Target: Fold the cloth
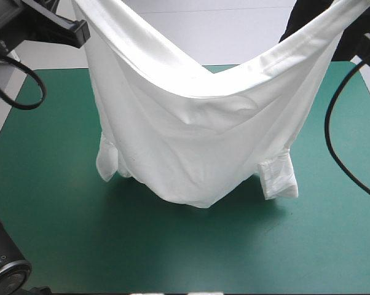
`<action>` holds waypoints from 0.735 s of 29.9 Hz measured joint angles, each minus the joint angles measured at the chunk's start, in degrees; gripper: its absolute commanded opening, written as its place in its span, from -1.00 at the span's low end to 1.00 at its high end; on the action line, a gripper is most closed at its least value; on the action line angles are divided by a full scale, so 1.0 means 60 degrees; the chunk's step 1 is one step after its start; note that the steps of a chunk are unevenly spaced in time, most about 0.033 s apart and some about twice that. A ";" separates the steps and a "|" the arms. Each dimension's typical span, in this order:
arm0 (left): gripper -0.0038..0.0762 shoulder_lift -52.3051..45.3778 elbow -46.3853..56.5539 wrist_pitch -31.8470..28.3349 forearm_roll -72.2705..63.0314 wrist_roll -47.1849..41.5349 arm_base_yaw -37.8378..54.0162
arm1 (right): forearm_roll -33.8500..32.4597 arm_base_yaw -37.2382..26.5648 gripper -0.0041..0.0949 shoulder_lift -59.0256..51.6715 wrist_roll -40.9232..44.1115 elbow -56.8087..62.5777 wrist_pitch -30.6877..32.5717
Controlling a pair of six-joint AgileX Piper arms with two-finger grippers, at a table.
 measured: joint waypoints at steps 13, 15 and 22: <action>-0.96 -0.0996 -0.0154 -0.3988 -0.1677 0.1074 0.0000 | 0.0668 0.0000 -0.94 0.0058 -0.0721 -0.1406 -0.2796; -0.96 -0.1127 -0.0202 -0.4167 -0.1657 0.1123 0.0000 | 0.0693 0.0000 -0.94 0.0058 -0.0769 -0.1406 -0.3137; -0.96 -0.0493 -0.0239 -0.3993 0.0030 0.1016 0.0000 | 0.0089 0.0000 -0.94 0.0509 -0.0580 -0.1246 -0.2910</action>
